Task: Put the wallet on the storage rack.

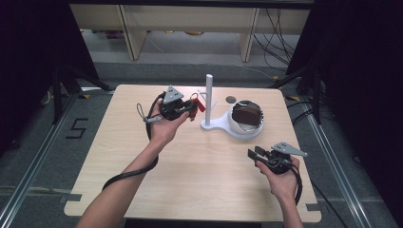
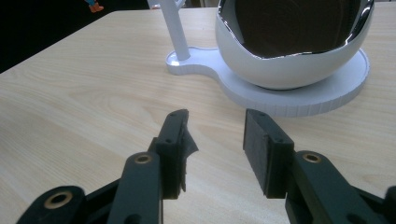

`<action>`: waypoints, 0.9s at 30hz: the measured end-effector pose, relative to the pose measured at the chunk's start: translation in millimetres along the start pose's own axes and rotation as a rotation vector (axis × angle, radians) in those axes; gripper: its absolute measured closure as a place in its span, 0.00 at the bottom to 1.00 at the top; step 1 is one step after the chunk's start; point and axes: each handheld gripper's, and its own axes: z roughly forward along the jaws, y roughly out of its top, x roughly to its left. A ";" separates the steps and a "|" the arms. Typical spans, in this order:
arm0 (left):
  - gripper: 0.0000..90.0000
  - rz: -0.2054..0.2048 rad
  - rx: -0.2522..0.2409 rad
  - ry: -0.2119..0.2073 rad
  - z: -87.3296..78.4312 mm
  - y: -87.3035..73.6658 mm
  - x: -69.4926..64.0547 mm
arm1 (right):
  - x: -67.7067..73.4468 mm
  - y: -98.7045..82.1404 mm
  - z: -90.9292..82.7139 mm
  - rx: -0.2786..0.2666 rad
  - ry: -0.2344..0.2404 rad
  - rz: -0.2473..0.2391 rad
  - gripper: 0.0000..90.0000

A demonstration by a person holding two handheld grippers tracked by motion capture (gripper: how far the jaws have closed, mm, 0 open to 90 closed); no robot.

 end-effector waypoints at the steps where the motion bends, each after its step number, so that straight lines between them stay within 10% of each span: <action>1: 0.87 0.004 0.005 0.001 0.6 0.9 0.2 | -0.1 -0.1 0.1 -0.002 0.000 0.001 0.67; 27: 0.86 0.000 0.049 -0.009 18.9 9.9 0.8 | -2.8 -1.8 0.0 -0.005 0.006 0.011 0.67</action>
